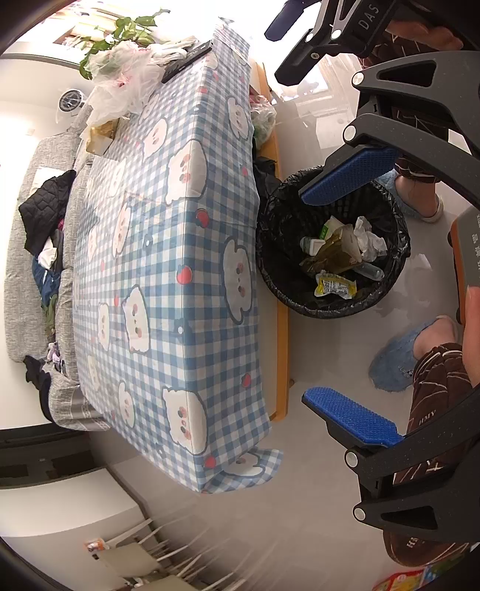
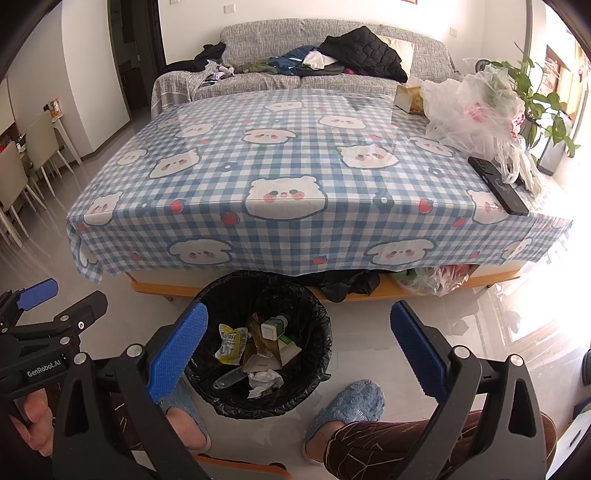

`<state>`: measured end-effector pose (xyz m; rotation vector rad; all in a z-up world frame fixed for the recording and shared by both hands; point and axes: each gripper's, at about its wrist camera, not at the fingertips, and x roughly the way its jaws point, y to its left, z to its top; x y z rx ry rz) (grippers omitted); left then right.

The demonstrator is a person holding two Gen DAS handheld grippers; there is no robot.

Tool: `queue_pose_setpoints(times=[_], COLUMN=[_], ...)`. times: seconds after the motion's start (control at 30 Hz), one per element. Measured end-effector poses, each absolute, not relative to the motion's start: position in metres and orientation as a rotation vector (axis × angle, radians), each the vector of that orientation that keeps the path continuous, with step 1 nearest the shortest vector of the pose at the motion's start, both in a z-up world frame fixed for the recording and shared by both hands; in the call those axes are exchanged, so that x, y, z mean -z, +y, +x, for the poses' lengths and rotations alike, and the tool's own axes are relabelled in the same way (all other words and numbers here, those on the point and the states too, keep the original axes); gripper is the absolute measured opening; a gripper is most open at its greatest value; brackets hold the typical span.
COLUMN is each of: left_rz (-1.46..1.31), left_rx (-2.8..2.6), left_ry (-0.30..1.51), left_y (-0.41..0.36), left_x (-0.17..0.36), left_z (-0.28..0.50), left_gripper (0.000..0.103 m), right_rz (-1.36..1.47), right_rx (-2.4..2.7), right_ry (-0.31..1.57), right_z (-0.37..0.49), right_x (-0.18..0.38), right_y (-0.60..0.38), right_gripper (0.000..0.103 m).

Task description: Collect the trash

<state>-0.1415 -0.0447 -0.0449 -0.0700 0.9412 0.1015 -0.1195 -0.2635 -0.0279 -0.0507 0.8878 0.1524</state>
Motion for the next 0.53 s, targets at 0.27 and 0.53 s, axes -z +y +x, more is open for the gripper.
queue_pose_setpoints(times=[0.27,0.53], left_rz=[-0.073,-0.072], left_rx=[-0.087,-0.083], left_ry=[0.949,0.945], left_y=[-0.0471,-0.0479], left_x=[0.0464,0.0448], left_z=[-0.1415,-0.1413], left_gripper=[0.097,0.097], right_rz=[-0.049,-0.050], right_rx=[-0.152,-0.152], right_ry=[0.887,0.888], right_z=[-0.1196,-0.1190], right_x=[0.0289,0.0302], right_y=[-0.2629,-0.2622], right_gripper=[0.095,0.095])
